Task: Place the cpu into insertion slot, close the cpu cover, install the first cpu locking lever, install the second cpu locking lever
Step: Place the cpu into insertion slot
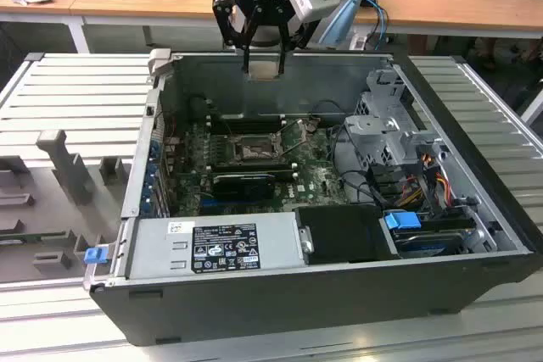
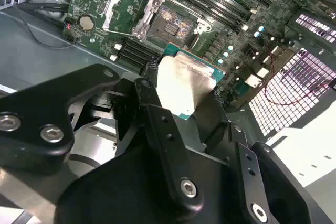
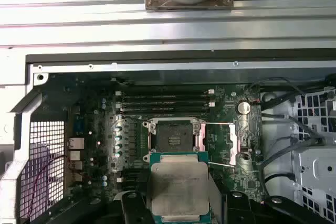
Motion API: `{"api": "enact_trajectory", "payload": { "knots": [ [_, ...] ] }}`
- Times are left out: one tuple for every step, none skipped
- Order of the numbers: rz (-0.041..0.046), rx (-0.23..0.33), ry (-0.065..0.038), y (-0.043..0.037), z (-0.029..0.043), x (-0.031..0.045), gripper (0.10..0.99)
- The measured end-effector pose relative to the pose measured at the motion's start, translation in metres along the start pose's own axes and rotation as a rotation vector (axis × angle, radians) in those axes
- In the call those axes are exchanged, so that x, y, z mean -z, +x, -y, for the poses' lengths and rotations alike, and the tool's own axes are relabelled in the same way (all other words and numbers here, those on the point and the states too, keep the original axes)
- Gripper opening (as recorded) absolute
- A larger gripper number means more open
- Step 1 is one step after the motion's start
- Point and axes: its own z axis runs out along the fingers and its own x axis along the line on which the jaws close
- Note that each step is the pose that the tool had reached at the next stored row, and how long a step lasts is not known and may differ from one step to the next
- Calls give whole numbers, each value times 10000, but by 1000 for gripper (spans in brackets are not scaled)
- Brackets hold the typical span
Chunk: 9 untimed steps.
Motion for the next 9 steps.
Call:
{"api": "enact_trajectory", "payload": {
  "knots": [
    [0,0,0,0,0,0,529],
    [0,-1,0,0,0,0,529],
    [1,-8,0,0,0,0,529],
    [1,-15,-1,0,0,0,529],
    [2,-20,0,0,0,0,529],
    [2,-24,-1,0,0,0,529],
    [3,-31,-1,0,0,0,529],
    [4,-45,-1,0,0,0,529],
    [5,-55,-1,0,0,0,529]
  ]
}}
